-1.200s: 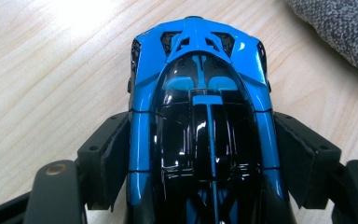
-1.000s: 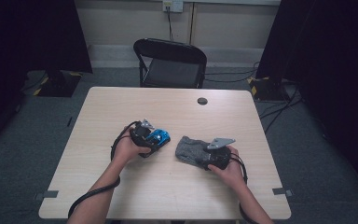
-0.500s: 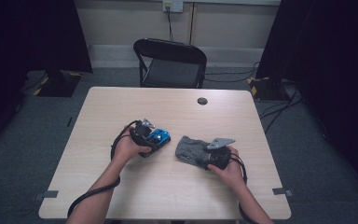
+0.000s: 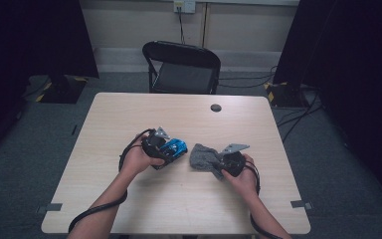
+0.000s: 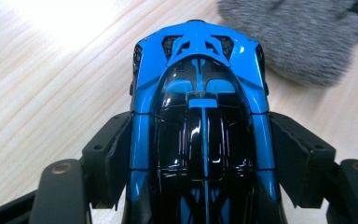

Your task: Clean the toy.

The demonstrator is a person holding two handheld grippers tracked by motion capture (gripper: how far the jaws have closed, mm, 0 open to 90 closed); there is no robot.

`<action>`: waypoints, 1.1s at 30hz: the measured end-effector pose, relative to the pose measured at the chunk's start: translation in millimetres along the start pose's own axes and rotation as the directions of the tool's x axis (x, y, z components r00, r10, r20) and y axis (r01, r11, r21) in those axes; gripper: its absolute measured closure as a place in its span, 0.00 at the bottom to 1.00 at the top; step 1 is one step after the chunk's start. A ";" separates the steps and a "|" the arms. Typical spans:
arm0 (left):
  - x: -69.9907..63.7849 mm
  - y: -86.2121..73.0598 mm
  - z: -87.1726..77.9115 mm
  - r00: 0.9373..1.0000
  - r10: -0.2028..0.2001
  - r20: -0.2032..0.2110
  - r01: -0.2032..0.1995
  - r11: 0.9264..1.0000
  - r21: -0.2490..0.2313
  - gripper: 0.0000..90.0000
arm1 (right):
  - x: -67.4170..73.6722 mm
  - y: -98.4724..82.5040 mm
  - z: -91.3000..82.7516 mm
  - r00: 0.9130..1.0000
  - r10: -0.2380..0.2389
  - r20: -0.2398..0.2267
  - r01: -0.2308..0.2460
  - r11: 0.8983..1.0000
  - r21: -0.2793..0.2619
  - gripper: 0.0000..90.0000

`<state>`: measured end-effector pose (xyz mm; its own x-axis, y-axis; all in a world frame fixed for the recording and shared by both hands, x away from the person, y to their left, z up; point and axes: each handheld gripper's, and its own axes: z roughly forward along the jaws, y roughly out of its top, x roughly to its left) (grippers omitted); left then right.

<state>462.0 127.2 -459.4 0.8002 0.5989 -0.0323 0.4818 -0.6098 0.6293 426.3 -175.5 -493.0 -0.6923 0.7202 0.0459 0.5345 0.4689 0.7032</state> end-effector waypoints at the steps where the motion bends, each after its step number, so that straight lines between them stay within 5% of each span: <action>1: -1.7 0.7 -1.5 1.000 0.006 0.007 -0.006 1.000 -0.003 0.32 | -2.7 1.1 -0.8 1.000 0.024 -0.007 -0.024 1.000 -0.002 0.87; 10: -21.0 5.2 -2.2 0.995 0.089 0.047 -0.089 0.996 -0.003 0.31 | -33.2 36.9 -20.4 0.983 0.182 0.001 -0.182 0.981 -0.073 0.87; 22: -36.9 19.0 4.0 0.987 0.147 0.061 -0.145 0.989 -0.028 0.31 | -9.9 75.8 8.1 0.993 0.115 0.039 -0.115 0.993 -0.002 0.87; 28: -27.4 15.9 1.4 0.990 0.137 0.027 -0.137 0.990 -0.019 0.31 | -0.2 74.8 12.2 0.997 0.078 -0.010 -0.077 0.997 0.027 0.87; 33: -20.3 12.0 -1.9 0.993 0.116 0.012 -0.116 0.993 -0.024 0.31 | -3.9 67.7 11.7 0.995 0.093 -0.045 -0.091 0.995 0.046 0.87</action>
<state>450.8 108.7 -449.7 0.8549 0.5179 0.0319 0.3772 -0.6624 0.6473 470.9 -140.6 -453.8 -0.6608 0.7368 0.1431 0.6170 0.4246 0.6626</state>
